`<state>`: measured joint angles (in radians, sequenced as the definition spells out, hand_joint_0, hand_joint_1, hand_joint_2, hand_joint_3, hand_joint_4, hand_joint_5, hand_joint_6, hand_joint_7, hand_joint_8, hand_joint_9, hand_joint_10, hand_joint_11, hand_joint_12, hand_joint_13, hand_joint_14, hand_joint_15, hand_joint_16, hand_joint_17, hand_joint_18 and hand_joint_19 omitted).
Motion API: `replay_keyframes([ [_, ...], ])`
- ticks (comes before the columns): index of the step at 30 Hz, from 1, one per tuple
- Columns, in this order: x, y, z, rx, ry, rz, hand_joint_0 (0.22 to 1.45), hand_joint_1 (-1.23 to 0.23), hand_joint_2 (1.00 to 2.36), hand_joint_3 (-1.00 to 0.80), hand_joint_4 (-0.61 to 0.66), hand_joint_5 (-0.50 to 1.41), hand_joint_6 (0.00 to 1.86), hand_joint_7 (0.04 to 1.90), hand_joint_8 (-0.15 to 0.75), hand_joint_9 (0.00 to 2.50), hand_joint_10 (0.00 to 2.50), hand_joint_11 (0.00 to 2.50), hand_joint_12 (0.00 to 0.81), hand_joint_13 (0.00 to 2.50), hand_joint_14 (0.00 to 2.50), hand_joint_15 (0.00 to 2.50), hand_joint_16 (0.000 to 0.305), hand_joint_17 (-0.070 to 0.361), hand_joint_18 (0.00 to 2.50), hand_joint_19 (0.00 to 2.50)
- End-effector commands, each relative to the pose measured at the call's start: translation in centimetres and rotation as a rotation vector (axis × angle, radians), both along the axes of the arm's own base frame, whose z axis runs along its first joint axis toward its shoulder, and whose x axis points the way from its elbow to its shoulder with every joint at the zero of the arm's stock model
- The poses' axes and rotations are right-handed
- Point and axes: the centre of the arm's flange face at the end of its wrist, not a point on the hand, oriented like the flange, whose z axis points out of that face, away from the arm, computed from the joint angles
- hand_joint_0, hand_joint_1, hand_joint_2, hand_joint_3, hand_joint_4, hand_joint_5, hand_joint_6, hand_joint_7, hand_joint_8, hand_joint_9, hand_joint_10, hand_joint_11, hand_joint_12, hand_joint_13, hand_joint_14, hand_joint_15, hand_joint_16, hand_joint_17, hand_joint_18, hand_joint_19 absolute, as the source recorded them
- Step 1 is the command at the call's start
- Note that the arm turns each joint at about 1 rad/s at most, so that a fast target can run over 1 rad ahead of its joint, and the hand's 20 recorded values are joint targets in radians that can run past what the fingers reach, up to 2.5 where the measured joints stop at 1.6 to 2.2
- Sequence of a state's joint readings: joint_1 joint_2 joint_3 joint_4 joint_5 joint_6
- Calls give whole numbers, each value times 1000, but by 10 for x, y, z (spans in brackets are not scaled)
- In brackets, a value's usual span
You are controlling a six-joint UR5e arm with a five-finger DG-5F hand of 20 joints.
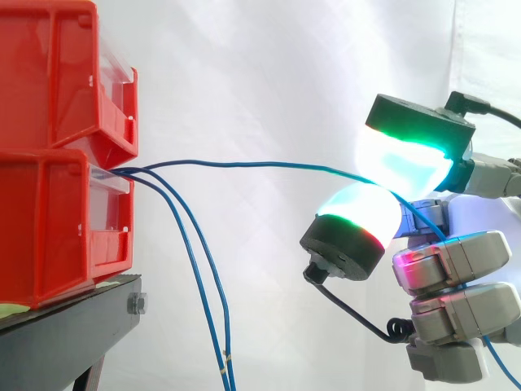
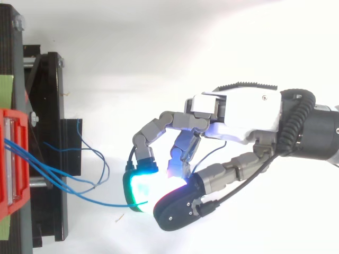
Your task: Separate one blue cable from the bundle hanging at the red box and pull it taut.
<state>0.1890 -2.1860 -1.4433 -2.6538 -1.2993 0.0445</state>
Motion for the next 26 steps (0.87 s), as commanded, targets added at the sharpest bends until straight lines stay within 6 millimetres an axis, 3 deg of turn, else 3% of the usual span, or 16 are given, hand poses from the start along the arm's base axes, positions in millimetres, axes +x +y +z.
replay_keyframes([
  [1, 0, 0, 0, 0, 0, 0, 646, -753, 1004, 59, -189, -168, 927, 1312, 310, 1131, 452, 1431, 381, 1278, 14, 1427, 56, 126, 1067, 910],
  [26, 0, 0, 1, 0, -1, 0, 640, -756, 1003, 53, -175, -167, 924, 1301, 314, 1145, 435, 1435, 389, 1279, 13, 1410, 57, 128, 1073, 903],
])
